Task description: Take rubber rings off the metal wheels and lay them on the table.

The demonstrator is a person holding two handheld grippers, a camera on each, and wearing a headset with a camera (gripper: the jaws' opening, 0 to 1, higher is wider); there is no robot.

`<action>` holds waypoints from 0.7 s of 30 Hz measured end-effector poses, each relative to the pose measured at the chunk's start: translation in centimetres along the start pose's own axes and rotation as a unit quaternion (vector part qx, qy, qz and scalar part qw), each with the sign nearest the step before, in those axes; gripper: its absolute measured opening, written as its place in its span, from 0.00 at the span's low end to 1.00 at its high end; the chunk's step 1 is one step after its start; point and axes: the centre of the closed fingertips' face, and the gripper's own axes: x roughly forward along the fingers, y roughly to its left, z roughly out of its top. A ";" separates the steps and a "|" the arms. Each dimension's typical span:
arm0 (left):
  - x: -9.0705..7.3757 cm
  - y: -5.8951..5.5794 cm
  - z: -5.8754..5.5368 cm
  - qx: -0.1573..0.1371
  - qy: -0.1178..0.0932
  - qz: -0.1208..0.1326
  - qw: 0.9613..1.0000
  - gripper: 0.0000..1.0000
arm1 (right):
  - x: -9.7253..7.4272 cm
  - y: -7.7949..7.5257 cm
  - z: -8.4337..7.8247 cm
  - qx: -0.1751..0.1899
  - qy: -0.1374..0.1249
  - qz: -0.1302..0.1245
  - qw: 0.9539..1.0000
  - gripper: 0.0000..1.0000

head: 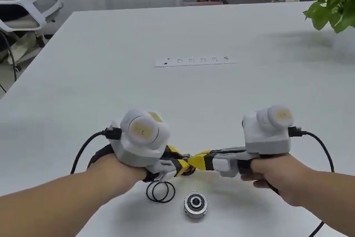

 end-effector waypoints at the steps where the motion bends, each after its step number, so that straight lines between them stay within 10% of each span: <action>1: 0.0 0.0 0.0 0.000 0.000 0.000 1.000 0.12 | 0.0 0.0 0.0 0.003 -0.002 0.000 1.000 0.00; 21: 0.0 0.0 0.0 0.000 -0.004 -0.001 1.000 0.12 | -0.2 0.1 0.0 0.014 -0.006 0.008 1.000 0.00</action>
